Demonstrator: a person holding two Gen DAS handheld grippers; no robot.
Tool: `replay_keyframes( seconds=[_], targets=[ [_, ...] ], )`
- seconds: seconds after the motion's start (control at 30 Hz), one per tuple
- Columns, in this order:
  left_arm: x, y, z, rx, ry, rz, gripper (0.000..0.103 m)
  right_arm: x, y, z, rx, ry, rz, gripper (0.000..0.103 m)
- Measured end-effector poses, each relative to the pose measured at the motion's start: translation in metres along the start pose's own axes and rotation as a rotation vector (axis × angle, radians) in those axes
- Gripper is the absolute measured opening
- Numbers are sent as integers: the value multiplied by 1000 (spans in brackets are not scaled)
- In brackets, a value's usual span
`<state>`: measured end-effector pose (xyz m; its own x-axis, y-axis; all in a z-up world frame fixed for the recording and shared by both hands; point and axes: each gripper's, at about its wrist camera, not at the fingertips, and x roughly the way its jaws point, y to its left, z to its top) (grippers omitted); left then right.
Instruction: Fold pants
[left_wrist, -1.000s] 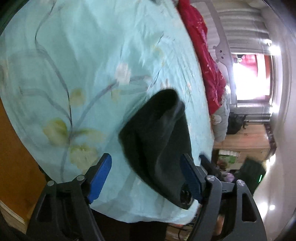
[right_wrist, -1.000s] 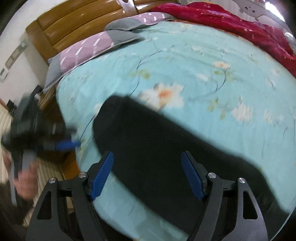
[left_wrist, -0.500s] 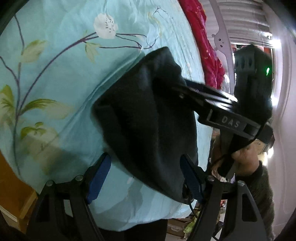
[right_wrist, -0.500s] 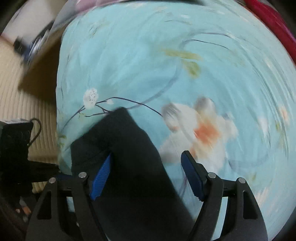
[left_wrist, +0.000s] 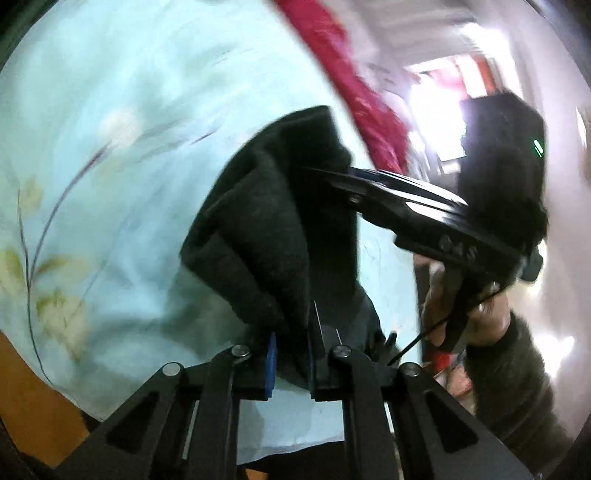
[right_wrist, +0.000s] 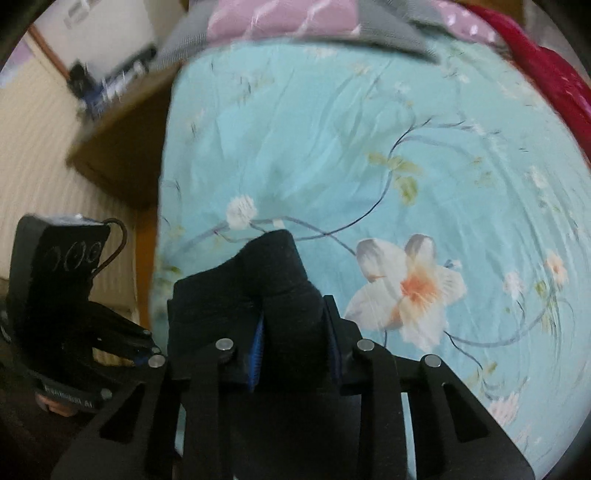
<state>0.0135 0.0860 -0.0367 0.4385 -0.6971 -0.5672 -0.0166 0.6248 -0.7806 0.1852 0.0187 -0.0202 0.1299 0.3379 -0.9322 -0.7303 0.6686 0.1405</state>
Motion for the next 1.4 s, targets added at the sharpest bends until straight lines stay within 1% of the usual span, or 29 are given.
replay_keyframes(
  seconds=[0.07,0.13,0.27,0.3,0.37,0.4,0.43,0.53,0.57,0.63,0.67,0.7,0.73,0.77,0.8,0.83,0.87,0.9,0.93,0.97,1.0,1.07,1.13,1.17,1.2,1.3,1.33,1.37,1.4],
  targets=[
    [1,-32,2,102,-16,26,11,-24,1,-8,35,-68,12,30],
    [2,-66,-3,211,-23,44,11,-55,-1,-25,83,-148,29,30],
    [12,-134,-17,397,0,36,11,-110,-12,-64,167,-281,48,30],
    [20,-156,-23,459,12,37,12,-126,-17,-80,203,-323,53,30],
    [37,-185,-35,544,46,31,12,-149,-25,-110,275,-396,64,30],
    [53,-201,-44,591,74,30,13,-162,-32,-135,328,-444,70,30],
    [65,-211,-50,620,99,26,14,-168,-36,-149,358,-468,68,30],
    [119,-236,-72,692,201,38,15,-179,-62,-223,548,-564,79,30],
    [142,-241,-75,705,239,49,15,-176,-70,-247,615,-578,74,30],
    [187,-240,-93,702,355,100,17,-163,-83,-285,738,-581,73,33],
    [210,-236,-103,703,420,143,18,-153,-90,-306,812,-569,58,33],
    [225,-231,-109,706,463,190,19,-140,-95,-326,886,-522,22,33],
    [234,-228,-114,709,502,228,20,-128,-96,-343,947,-451,-44,33],
    [237,-225,-117,711,528,239,22,-121,-95,-354,981,-416,-74,33],
    [231,-227,-117,717,550,218,26,-120,-92,-367,1008,-420,-63,33],
    [221,-227,-117,723,574,190,32,-125,-84,-381,1032,-471,-45,33],
    [216,-230,-111,731,603,163,36,-130,-78,-389,1045,-501,-48,36],
    [207,-234,-106,749,625,135,46,-139,-67,-399,1062,-543,-60,45],
    [197,-239,-99,777,624,121,56,-144,-58,-406,1075,-570,-68,50],
    [190,-242,-90,804,608,117,60,-150,-47,-414,1094,-611,-71,65],
    [186,-254,-79,843,570,124,65,-154,-39,-420,1109,-655,-62,75],
    [188,-275,-62,903,521,150,72,-155,-23,-424,1126,-739,-24,78],
    [206,-299,-35,925,514,156,76,-148,-17,-420,1136,-768,-9,79],
    [214,-305,-32,924,536,144,78,-141,-13,-416,1146,-776,-14,79],
    [229,-313,-20,920,587,123,79,-133,-13,-411,1160,-771,-16,79],
    [277,-330,-10,904,735,81,79,-110,-11,-397,1189,-741,1,79],
    [286,-328,-16,916,765,79,79,-107,-10,-393,1190,-750,6,79],
    [299,-331,-14,932,790,79,78,-107,-8,-390,1187,-758,4,79],
    [310,-323,-11,951,819,71,78,-105,-7,-387,1177,-763,-6,79]
  ],
)
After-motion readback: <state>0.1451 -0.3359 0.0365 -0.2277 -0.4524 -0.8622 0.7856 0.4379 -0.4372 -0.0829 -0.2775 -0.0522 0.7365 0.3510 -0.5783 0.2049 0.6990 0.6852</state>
